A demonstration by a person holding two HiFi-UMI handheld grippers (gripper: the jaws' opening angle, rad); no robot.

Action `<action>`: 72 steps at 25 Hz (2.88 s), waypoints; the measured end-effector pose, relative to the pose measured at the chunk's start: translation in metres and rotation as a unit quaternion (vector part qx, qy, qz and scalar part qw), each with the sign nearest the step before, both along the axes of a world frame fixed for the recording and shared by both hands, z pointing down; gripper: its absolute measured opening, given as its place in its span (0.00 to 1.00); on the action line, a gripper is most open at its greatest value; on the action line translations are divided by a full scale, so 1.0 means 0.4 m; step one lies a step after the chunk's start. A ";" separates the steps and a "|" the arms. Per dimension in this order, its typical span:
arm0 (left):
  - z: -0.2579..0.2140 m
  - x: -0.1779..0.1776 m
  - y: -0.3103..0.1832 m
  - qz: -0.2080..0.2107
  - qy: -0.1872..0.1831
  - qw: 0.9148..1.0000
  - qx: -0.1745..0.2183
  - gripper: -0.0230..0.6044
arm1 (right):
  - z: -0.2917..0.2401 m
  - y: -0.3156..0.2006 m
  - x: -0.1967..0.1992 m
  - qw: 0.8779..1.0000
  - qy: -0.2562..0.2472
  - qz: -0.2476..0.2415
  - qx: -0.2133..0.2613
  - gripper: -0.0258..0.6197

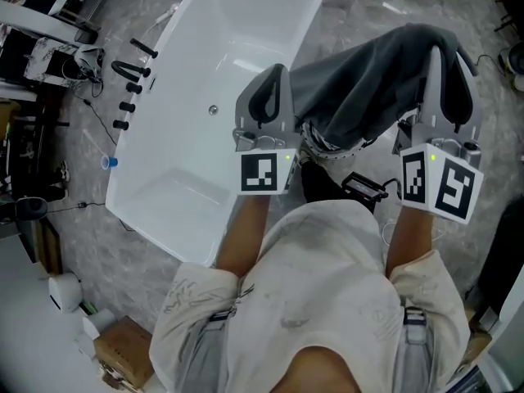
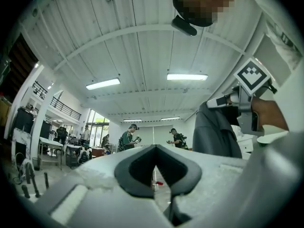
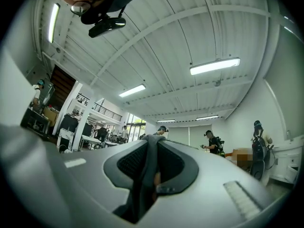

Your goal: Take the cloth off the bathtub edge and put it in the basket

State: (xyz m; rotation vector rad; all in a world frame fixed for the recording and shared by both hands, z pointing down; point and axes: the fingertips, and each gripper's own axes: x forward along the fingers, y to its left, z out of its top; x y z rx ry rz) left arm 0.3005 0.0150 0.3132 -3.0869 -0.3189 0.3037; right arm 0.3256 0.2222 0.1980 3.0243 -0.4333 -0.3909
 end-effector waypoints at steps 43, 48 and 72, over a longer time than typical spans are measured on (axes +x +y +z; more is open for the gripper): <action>0.063 0.150 0.158 0.097 -0.024 0.995 -0.011 0.03 | 0.025 0.233 0.032 0.990 -0.018 0.136 -0.018 0.14; 0.057 0.150 0.169 0.105 -0.020 0.994 -0.009 0.03 | 0.023 0.276 0.021 0.987 -0.016 0.158 -0.013 0.14; 0.028 0.138 0.356 0.197 -0.014 0.980 -0.011 0.03 | -0.007 0.436 -0.117 0.964 0.000 0.263 -0.028 0.14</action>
